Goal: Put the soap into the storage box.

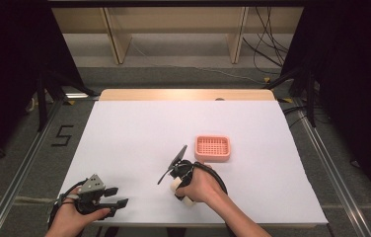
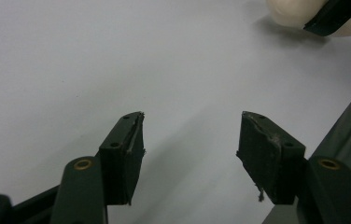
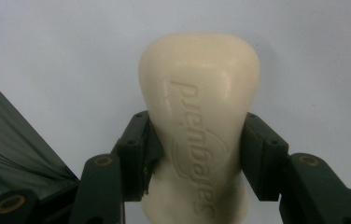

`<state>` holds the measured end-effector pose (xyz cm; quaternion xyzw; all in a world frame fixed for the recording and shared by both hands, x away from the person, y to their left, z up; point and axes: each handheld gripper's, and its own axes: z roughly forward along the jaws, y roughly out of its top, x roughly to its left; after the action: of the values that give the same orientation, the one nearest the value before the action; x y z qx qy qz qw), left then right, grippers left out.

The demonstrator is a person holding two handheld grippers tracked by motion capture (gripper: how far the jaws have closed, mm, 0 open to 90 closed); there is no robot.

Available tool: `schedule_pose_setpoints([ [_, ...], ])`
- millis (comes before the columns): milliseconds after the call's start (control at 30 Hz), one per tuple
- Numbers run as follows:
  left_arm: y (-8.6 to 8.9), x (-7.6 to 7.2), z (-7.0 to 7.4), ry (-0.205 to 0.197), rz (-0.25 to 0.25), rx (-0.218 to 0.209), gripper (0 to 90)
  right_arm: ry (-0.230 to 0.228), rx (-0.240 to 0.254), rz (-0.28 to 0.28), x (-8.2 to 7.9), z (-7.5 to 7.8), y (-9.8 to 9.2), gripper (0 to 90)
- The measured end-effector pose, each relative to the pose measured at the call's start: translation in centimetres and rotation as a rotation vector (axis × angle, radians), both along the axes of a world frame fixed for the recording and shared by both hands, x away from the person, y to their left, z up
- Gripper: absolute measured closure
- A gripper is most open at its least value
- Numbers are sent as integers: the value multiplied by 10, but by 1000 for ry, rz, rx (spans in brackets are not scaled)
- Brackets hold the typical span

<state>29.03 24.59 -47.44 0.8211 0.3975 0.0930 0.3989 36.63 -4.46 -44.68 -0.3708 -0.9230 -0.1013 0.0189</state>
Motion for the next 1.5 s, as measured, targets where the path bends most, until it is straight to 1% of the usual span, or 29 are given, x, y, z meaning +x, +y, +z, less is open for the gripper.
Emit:
schedule_pose_setpoints([
  [100, 0, 0, 0, 0, 0, 1, 400, -5, 5, 8, 0, 2, -4, 505],
  [133, 0, 0, 0, 1, 1, -1, 400, -9, 8, 28, 1, 2, -6, 505],
  [233, 0, 0, 0, 1, 1, -1, 400, -23, 12, 44, 1, 2, -11, 505],
  [267, 0, 0, 0, 0, 2, -4, 400, -33, 17, 66, 2, 2, -13, 506],
  [300, 1, 0, 0, 3, 1, -2, 399, -25, 16, 45, 1, 2, -13, 506],
  [333, 1, 0, 0, 3, 1, -2, 400, -25, 16, 45, 1, 2, -13, 506],
  [367, 1, 0, 0, 3, -2, 2, 400, -33, 18, 61, 1, 3, -15, 505],
  [400, 1, 0, 1, 4, -3, 4, 400, -34, 21, 49, 0, 3, -15, 506],
  [433, 2, 0, 1, 3, -3, 4, 400, -34, 30, 66, 1, 3, -18, 505],
  [467, 0, 0, 0, 0, 9, -14, 400, -37, 25, 64, 0, 4, -18, 506],
  [500, 0, 0, 0, 10, 20, -20, 399, -54, 40, 121, 3, 3, -22, 506],
  [533, 0, 0, 0, 10, 20, -20, 400, -54, 40, 121, 3, 3, -22, 506],
  [567, 0, 0, 0, 10, 19, -21, 400, -44, 48, 100, 2, 3, -23, 505],
  [600, 0, 0, 0, 10, 20, -21, 399, -43, 51, 113, 2, 3, -27, 505],
  [733, 0, 0, 0, 9, 22, -22, 399, -52, 53, 113, 3, 3, -31, 506],
  [767, 1, 0, 0, 2, 14, -2, 399, -51, 54, 100, 4, 4, -34, 505],
  [800, 1, 1, 0, -4, 10, 1, 399, -45, 61, 97, 4, 4, -35, 505],
  [833, 1, 1, -1, -6, 20, 7, 399, -42, 58, 73, 4, 5, -36, 505],
  [867, 1, 1, -1, -2, 18, 2, 399, -46, 58, 79, 4, 5, -38, 505],
  [967, 2, 1, 0, -2, 9, 5, 399, -49, 57, 74, 4, 5, -40, 505],
  [1000, 2, 0, 0, 1, 7, -3, 399, -53, 61, 85, 4, 5, -40, 506],
  [1033, 1, 0, 0, 0, 8, -7, 399, -58, 62, 83, 4, 5, -41, 505],
  [1167, 2, 0, 0, 2, 10, -8, 399, -68, 70, 91, 4, 7, -45, 505],
  [1200, 2, 1, 0, 2, 8, -9, 398, -84, 78, 119, 5, 8, -47, 505],
  [1300, 2, 0, 0, 1, 10, -13, 398, -93, 75, 127, 5, 9, -48, 505],
  [1333, 2, 0, 0, 3, 12, -10, 398, -99, 68, 138, 6, 9, -49, 505],
  [1467, 2, 0, 0, 3, 12, -11, 398, -100, 62, 153, 7, 10, -51, 505],
  [1500, 2, 0, 0, 3, 12, -12, 398, -107, 63, 160, 8, 10, -52, 505],
])
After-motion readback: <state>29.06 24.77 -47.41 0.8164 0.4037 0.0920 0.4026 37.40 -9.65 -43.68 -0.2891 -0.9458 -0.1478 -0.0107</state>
